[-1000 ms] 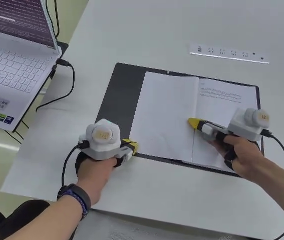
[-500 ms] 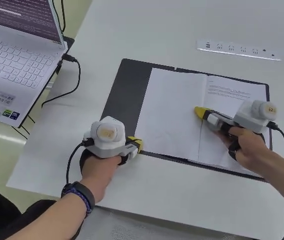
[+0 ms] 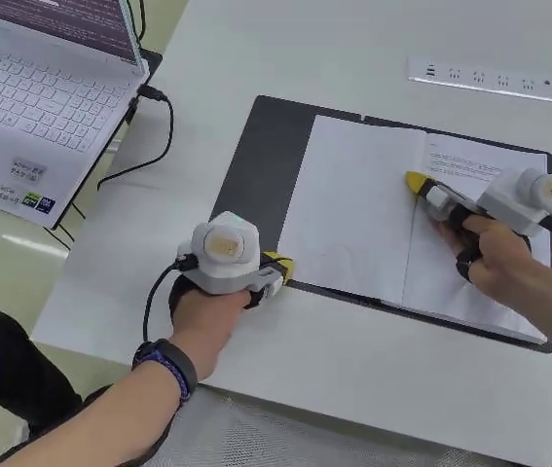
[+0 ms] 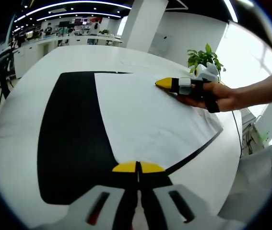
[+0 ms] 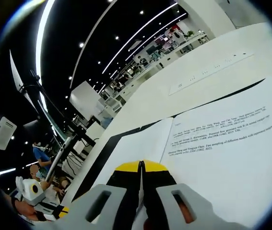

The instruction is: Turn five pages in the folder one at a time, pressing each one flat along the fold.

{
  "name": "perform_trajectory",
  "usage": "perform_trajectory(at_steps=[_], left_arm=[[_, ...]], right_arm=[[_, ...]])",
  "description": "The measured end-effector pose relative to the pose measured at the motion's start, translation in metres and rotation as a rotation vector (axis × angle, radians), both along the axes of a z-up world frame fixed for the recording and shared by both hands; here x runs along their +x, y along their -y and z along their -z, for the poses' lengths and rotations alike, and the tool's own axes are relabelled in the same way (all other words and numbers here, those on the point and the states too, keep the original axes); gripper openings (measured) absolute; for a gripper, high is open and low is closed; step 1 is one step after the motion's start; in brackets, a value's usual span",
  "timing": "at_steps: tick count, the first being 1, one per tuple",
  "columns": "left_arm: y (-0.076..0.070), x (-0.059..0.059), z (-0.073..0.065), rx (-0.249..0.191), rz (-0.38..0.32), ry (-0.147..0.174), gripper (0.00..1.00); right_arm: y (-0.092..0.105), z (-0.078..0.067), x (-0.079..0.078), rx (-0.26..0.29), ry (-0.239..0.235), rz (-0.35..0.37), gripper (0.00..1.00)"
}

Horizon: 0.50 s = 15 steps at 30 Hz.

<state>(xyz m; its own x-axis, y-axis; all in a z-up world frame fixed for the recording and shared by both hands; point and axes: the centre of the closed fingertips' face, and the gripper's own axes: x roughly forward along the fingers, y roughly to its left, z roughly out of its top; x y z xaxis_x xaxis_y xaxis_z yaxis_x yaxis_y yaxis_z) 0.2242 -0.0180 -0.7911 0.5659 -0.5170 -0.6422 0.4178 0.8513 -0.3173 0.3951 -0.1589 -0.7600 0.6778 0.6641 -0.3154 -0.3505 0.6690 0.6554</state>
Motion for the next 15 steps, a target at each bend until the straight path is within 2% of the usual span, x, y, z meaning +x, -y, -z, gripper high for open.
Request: perform_trajectory(at_steps=[4, 6, 8, 11, 13, 14, 15], left_arm=[[0.0, 0.0, 0.0, -0.002, 0.003, -0.001, 0.0], [0.0, 0.0, 0.0, -0.002, 0.004, 0.0, 0.0], [0.0, 0.0, 0.0, -0.001, 0.004, 0.001, 0.0], [0.0, 0.0, 0.0, -0.002, 0.006, 0.001, 0.0], [0.0, 0.0, 0.0, -0.004, 0.005, 0.001, 0.0], [-0.001, 0.001, 0.0, -0.005, 0.004, 0.0, 0.0], [-0.001, 0.001, 0.0, -0.006, 0.004, 0.0, 0.0]], right_arm=[[0.001, 0.001, 0.01, 0.006, -0.002, 0.018, 0.0], [0.001, 0.001, 0.015, -0.004, 0.0, 0.017, 0.0], [0.002, 0.004, 0.03, -0.019, 0.0, 0.007, 0.0], [-0.003, 0.004, 0.038, -0.052, 0.004, -0.015, 0.0], [0.002, 0.006, 0.05, -0.04, -0.001, 0.007, 0.0], [0.006, 0.007, 0.058, -0.018, -0.007, 0.036, 0.0], [0.005, 0.005, 0.057, -0.011, -0.006, 0.048, 0.0]])
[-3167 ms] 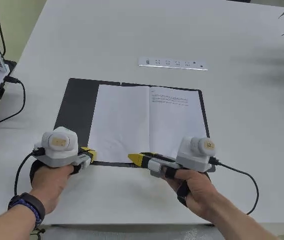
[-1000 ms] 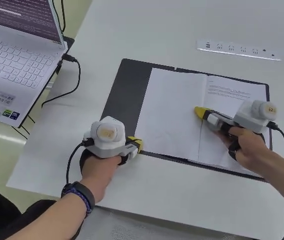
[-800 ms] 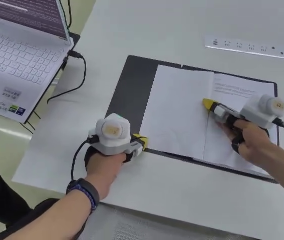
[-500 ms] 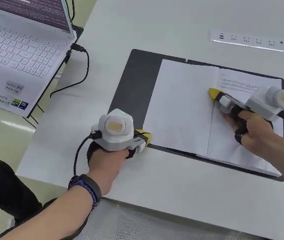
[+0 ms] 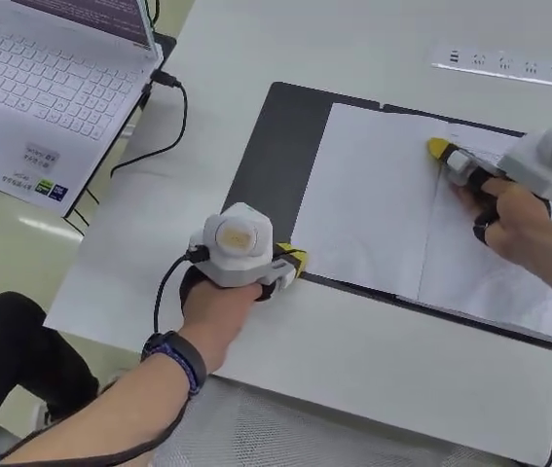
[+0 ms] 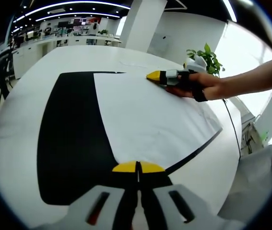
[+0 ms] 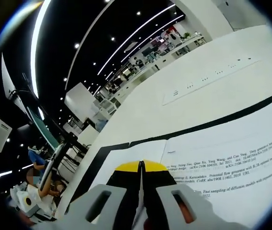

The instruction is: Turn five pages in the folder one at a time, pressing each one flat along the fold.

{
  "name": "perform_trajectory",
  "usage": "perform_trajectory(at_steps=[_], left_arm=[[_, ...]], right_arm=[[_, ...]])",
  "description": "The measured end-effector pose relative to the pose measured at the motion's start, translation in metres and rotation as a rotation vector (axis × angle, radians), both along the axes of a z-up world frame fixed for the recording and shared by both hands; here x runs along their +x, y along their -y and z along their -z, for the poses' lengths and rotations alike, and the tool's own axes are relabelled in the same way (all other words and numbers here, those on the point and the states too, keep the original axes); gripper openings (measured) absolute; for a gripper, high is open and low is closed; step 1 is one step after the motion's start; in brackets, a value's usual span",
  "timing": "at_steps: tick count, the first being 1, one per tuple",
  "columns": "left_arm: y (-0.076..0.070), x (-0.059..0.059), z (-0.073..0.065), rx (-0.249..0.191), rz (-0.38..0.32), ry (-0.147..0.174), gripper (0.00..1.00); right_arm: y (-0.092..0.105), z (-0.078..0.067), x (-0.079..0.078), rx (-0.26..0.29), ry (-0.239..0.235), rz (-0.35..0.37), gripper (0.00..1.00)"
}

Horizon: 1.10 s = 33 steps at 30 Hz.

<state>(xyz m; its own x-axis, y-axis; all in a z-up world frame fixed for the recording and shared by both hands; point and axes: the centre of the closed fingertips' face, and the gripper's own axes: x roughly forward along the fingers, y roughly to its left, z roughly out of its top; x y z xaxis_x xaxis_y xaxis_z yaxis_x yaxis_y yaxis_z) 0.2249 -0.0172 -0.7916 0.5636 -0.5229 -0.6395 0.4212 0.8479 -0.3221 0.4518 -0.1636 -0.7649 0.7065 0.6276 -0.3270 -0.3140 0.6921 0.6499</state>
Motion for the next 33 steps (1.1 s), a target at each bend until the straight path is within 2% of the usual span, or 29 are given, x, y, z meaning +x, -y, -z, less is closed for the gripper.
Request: perform_trajectory(at_steps=[7, 9, 10, 14, 22, 25, 33], left_arm=[[0.0, 0.0, 0.0, -0.006, -0.002, -0.001, 0.0], [0.0, 0.0, 0.0, -0.006, -0.001, -0.001, 0.0], [0.0, 0.001, 0.0, -0.006, 0.0, -0.001, 0.0], [0.0, 0.001, 0.0, -0.006, 0.003, -0.001, 0.0], [0.0, 0.0, -0.001, -0.01, 0.006, -0.001, 0.0], [0.0, 0.0, -0.002, -0.012, 0.003, 0.001, 0.0], [0.0, 0.0, -0.002, -0.02, -0.004, 0.006, 0.0]], right_arm=[[-0.006, -0.008, 0.004, 0.014, 0.012, 0.033, 0.0], [-0.006, -0.008, 0.007, 0.014, 0.014, 0.036, 0.0], [-0.004, -0.004, 0.014, 0.014, 0.013, 0.037, 0.0], [-0.004, -0.002, 0.02, 0.017, 0.008, 0.042, 0.0], [-0.003, -0.001, 0.018, 0.039, 0.003, 0.051, 0.0], [-0.004, -0.001, 0.011, 0.04, 0.002, 0.033, 0.0], [-0.009, -0.007, -0.027, 0.073, 0.005, 0.005, 0.0]])
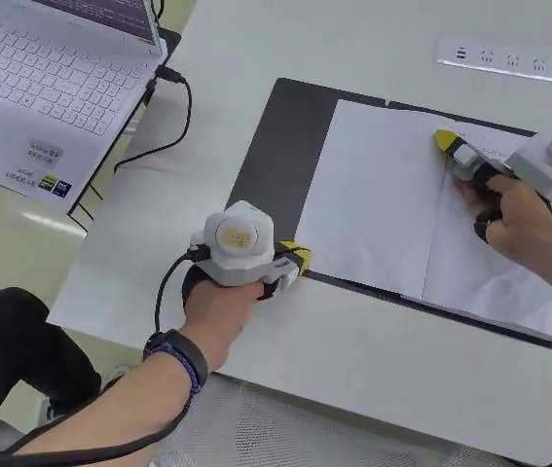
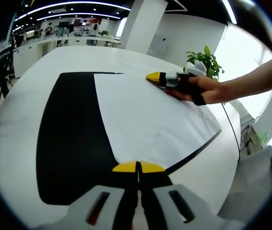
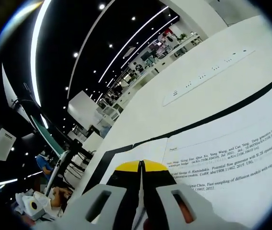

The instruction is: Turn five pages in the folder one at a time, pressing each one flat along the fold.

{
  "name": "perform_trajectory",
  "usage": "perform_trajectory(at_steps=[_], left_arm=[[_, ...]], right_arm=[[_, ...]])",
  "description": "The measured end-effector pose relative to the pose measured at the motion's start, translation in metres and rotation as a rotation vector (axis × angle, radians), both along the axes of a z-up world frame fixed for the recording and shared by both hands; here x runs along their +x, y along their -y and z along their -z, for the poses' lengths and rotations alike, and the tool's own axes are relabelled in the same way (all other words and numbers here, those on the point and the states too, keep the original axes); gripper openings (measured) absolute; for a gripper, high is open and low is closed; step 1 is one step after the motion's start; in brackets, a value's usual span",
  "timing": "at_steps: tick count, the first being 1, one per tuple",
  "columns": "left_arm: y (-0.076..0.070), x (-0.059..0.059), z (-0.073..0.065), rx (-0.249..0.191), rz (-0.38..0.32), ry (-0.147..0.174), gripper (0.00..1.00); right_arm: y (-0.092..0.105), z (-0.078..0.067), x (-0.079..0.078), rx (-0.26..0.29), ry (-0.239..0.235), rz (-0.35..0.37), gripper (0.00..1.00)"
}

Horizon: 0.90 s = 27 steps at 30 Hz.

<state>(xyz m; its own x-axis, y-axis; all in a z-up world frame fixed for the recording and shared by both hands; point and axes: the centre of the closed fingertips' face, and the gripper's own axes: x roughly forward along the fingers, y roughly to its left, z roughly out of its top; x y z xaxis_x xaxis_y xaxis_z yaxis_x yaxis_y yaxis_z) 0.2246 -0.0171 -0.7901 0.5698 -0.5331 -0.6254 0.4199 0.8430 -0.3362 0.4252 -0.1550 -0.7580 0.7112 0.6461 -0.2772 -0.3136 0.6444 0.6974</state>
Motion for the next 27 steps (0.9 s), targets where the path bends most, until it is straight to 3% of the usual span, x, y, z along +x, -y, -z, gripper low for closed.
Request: perform_trajectory(at_steps=[10, 18, 27], left_arm=[[0.0, 0.0, 0.0, -0.014, -0.014, -0.001, 0.0], [0.0, 0.0, 0.001, -0.019, -0.015, 0.003, 0.0], [0.0, 0.0, 0.001, -0.021, -0.014, 0.009, 0.0]], right_arm=[[-0.002, -0.002, -0.029, 0.038, -0.016, -0.027, 0.0], [0.004, 0.01, -0.034, 0.046, -0.021, -0.029, 0.0], [-0.002, 0.004, -0.061, 0.037, -0.025, -0.053, 0.0]])
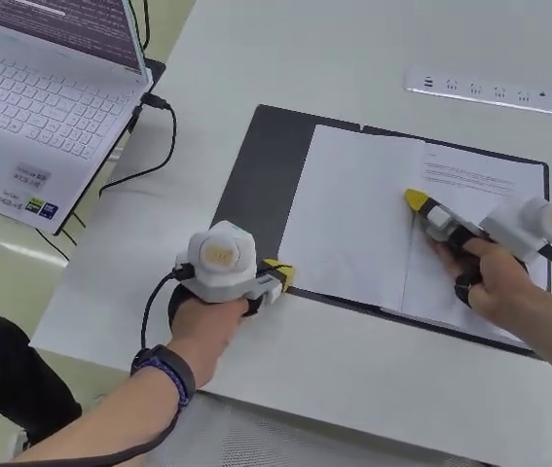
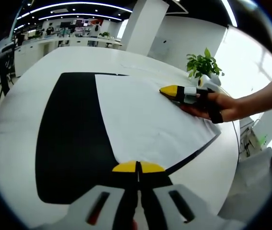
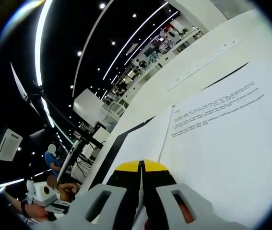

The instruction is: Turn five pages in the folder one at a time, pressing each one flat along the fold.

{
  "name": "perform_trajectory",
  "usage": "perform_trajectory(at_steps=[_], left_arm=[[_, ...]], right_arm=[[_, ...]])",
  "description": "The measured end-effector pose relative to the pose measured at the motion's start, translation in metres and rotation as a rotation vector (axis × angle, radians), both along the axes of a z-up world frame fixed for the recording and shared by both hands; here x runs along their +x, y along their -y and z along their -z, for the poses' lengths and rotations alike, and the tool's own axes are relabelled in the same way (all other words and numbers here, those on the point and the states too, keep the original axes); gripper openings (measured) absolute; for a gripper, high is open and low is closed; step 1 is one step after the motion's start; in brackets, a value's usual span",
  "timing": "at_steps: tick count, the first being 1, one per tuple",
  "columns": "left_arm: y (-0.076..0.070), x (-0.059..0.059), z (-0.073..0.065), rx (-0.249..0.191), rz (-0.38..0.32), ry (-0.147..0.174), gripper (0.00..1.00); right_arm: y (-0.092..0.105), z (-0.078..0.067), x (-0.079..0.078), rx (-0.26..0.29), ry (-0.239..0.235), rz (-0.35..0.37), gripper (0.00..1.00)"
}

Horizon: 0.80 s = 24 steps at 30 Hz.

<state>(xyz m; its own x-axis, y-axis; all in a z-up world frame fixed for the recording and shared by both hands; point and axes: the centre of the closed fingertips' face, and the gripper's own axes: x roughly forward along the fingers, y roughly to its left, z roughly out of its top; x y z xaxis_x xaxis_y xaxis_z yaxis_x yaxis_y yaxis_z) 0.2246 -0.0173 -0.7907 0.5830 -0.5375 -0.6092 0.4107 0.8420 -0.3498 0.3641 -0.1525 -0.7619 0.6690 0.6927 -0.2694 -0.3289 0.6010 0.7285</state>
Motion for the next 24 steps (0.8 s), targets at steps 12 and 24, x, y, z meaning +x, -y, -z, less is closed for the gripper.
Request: perform_trajectory(at_steps=[12, 24], left_arm=[[0.0, 0.0, 0.0, 0.0, 0.001, 0.007, 0.0], [0.0, 0.0, 0.001, 0.003, 0.003, 0.014, 0.0]], right_arm=[[0.004, -0.005, -0.027, 0.013, -0.01, 0.002, 0.0], [0.001, -0.004, -0.048, -0.019, -0.018, -0.041, 0.0]])
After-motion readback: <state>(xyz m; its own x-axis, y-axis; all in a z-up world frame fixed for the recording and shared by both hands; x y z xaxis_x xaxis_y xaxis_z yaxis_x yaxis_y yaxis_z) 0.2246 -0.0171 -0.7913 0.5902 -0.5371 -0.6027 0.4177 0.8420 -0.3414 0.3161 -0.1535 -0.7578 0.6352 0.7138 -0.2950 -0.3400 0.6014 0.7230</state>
